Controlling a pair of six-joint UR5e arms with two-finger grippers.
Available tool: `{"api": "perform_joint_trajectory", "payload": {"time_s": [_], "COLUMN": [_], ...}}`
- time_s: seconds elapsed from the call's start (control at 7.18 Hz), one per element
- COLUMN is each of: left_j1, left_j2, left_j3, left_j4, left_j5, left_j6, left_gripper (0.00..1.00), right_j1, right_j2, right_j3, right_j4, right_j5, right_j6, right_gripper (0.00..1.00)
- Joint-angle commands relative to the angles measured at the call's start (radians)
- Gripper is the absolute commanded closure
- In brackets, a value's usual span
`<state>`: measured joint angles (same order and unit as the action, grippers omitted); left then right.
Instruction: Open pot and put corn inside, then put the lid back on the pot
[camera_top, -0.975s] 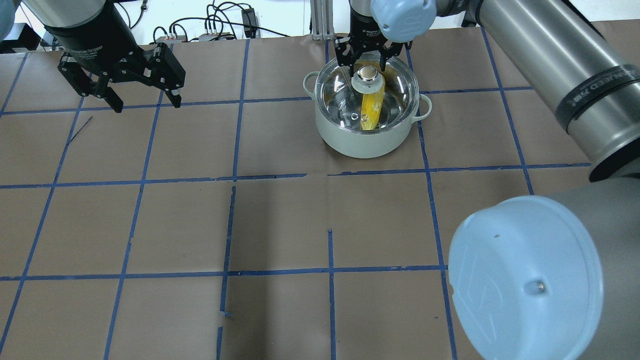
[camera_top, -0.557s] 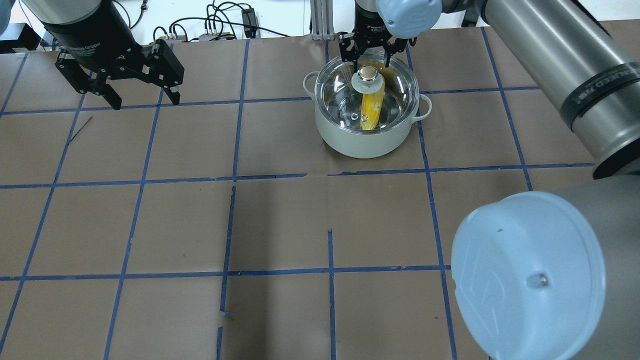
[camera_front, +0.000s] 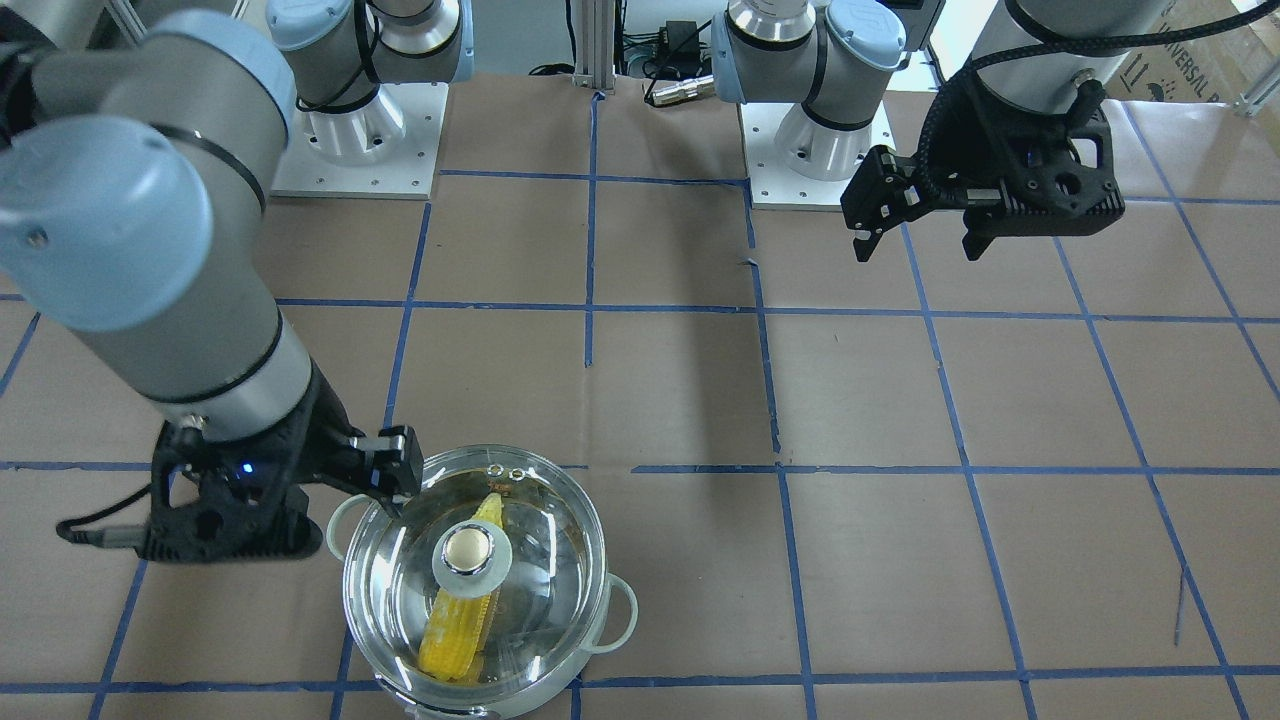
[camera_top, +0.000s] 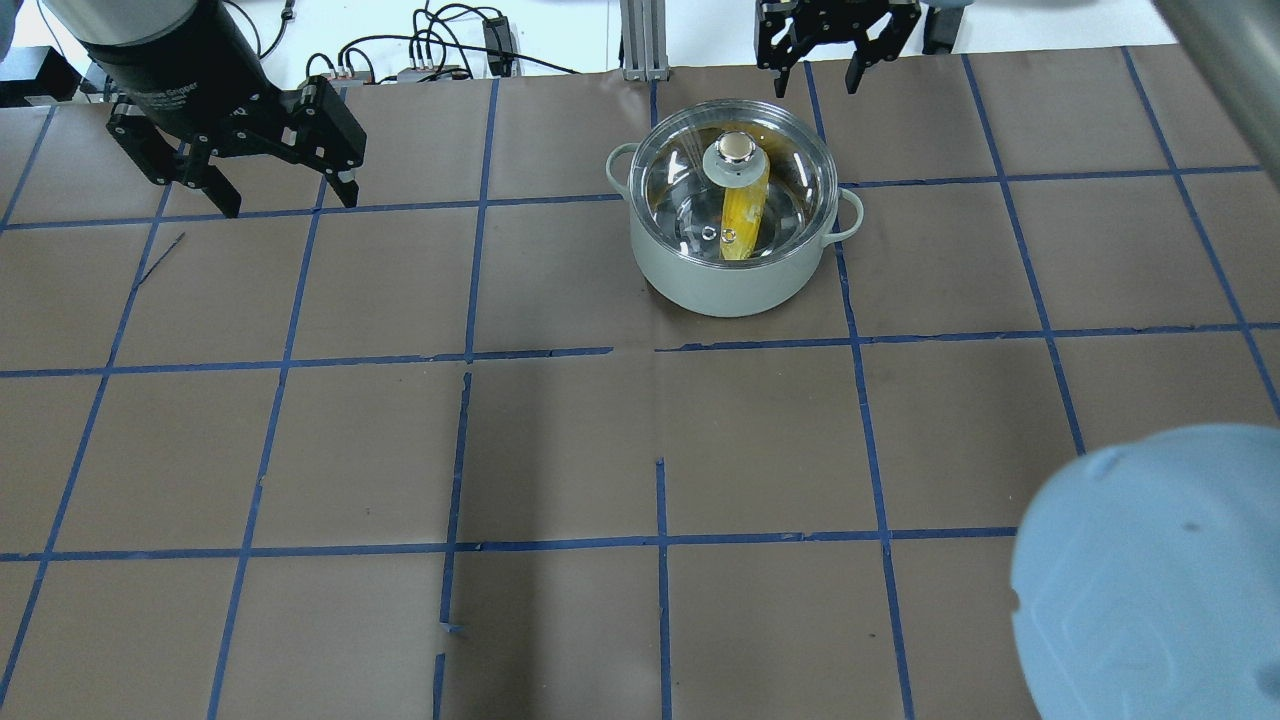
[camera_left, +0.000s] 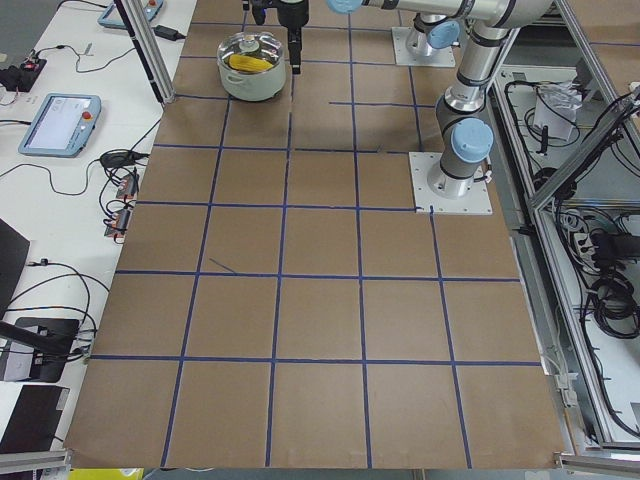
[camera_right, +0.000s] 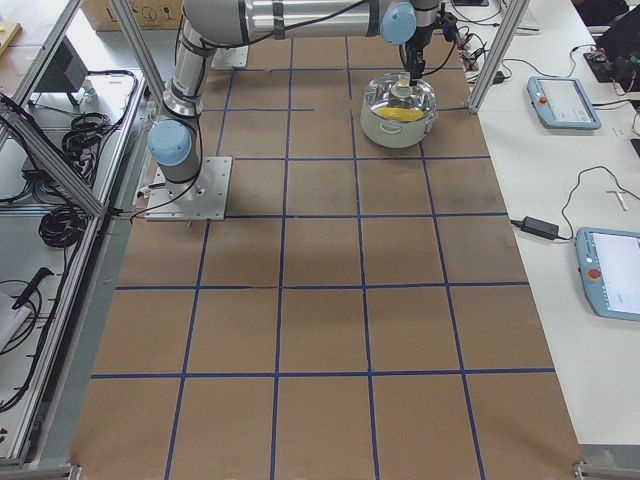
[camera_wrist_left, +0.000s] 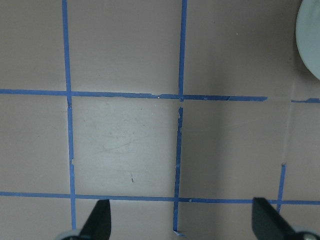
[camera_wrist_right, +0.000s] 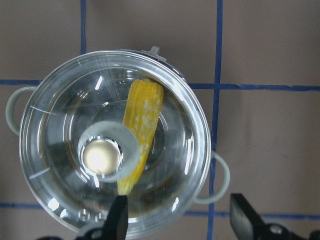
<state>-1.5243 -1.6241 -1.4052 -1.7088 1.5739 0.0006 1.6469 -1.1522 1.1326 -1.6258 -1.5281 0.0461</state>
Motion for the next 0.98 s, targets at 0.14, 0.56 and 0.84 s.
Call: {"api": "perform_joint_trajectory", "payload": {"time_s": [0.14, 0.56, 0.84], "left_j1": [0.0, 0.0, 0.0], "left_j2": [0.001, 0.0, 0.0], "left_j3": [-0.003, 0.003, 0.0], "left_j4": [0.0, 0.0, 0.0], "left_j5": [0.0, 0.0, 0.0], "left_j6": [-0.004, 0.001, 0.002], "left_gripper": [0.0, 0.0, 0.0], "right_j1": [-0.021, -0.038, -0.052], "right_j2": [-0.336, -0.5, -0.503], "right_j3": [0.253, 0.384, 0.415], "right_j4": [0.076, 0.075, 0.07], "right_j5": [-0.004, -0.007, -0.041], "right_j6": [-0.009, -0.011, -0.015], "right_gripper": [0.24, 0.24, 0.24]}}
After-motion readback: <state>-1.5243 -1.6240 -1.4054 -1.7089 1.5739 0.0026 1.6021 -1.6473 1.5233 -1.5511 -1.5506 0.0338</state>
